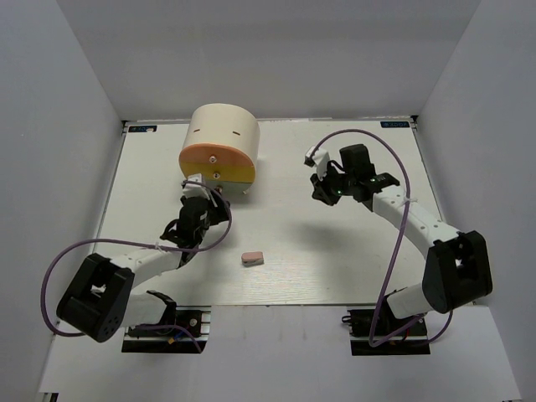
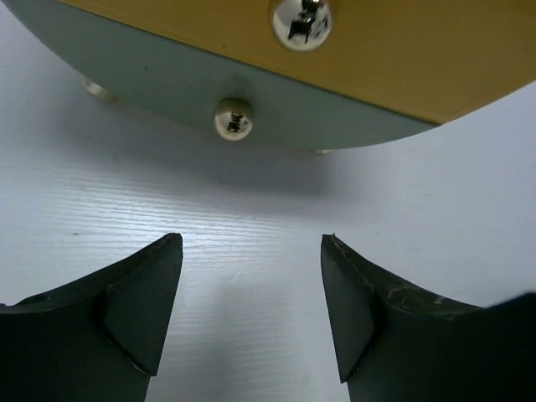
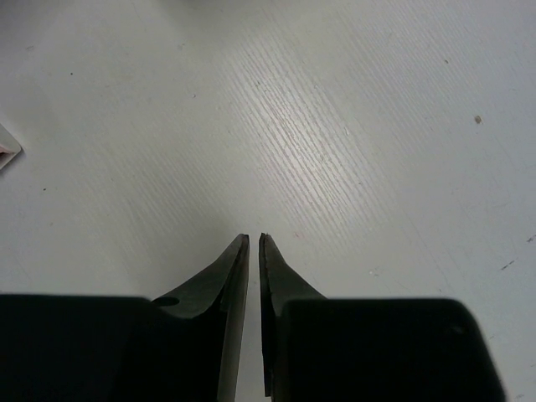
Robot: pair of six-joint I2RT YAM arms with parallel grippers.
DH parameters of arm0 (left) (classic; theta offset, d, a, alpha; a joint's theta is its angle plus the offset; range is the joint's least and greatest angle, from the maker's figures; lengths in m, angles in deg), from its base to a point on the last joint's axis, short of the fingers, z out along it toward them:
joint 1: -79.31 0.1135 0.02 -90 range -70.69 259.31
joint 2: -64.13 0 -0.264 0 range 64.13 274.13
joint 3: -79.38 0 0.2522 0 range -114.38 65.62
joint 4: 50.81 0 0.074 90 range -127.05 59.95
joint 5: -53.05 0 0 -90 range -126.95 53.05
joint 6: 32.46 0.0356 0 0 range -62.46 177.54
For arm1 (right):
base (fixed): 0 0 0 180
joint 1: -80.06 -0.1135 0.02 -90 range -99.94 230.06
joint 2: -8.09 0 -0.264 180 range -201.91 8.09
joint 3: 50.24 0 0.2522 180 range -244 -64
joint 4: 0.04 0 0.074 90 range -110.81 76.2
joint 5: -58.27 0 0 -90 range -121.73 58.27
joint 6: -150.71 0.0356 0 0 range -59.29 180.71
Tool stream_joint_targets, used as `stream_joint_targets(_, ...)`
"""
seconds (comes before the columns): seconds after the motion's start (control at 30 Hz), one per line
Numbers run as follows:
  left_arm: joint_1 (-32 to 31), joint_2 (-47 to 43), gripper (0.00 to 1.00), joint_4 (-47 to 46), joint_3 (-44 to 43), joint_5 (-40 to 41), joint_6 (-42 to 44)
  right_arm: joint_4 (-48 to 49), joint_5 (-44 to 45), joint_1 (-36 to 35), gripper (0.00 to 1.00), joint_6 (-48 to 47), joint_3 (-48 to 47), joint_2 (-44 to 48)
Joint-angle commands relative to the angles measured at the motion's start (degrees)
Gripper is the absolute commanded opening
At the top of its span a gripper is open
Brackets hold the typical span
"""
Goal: Sort the stationery into containers
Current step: Open the drawer
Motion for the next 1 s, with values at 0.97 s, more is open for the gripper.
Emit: stream_joint_targets(0.97, 18.5, 15.5, 0.63, -23.5, -0.2, -25.7, -43.7, 7.7, -4.7, 4.2, 0.17, 3.3, 8.4, 6.1)
